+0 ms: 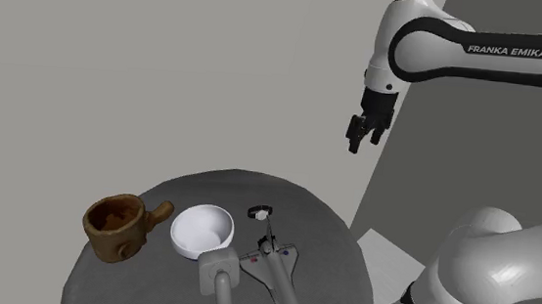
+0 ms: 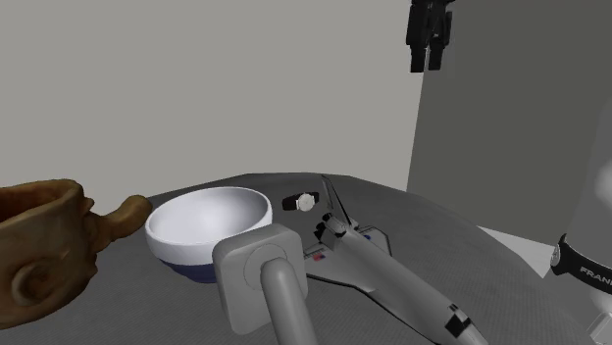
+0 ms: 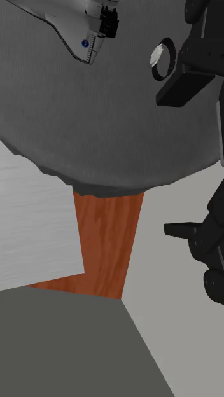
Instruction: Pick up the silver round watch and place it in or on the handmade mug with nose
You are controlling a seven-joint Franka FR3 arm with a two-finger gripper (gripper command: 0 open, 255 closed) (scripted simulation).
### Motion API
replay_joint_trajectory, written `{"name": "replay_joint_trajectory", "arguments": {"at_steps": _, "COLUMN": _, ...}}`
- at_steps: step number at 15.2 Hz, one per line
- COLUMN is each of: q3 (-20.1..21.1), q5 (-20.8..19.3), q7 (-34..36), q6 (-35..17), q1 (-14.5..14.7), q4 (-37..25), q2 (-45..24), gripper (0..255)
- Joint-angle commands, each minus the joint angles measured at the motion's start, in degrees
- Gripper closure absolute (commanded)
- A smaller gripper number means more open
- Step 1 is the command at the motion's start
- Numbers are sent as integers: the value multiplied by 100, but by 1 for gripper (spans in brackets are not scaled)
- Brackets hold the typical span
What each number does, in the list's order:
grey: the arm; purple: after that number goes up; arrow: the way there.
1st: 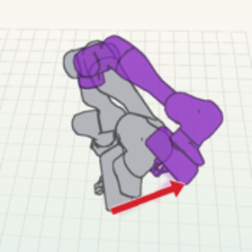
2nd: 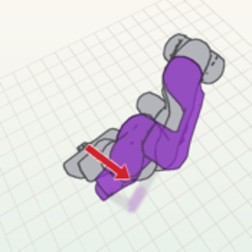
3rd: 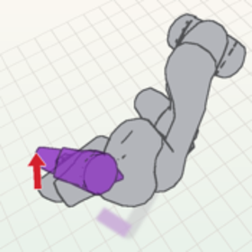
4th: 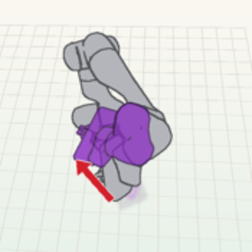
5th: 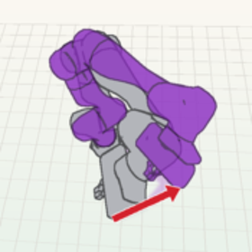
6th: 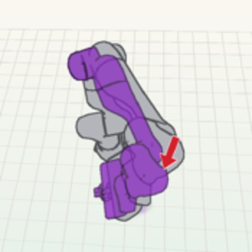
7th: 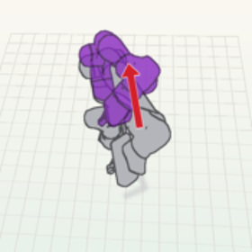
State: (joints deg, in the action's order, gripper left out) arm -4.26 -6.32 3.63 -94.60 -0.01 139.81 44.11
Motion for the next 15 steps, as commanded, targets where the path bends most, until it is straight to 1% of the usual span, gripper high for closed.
{"name": "replay_joint_trajectory", "arguments": {"at_steps": 1, "q3": 0, "q5": 0, "q7": 0, "q6": 0, "q1": 0, "q4": 0, "q2": 0, "gripper": 0}}
{"name": "replay_joint_trajectory", "arguments": {"at_steps": 8, "q3": 216, "q5": 697, "q7": 428, "q6": -962, "q1": 348, "q4": 206, "q2": -879, "gripper": 0}}
{"name": "replay_joint_trajectory", "arguments": {"at_steps": 15, "q3": 425, "q5": 1418, "q7": 685, "q6": -1913, "q1": 734, "q4": 92, "q2": -1988, "gripper": 0}}
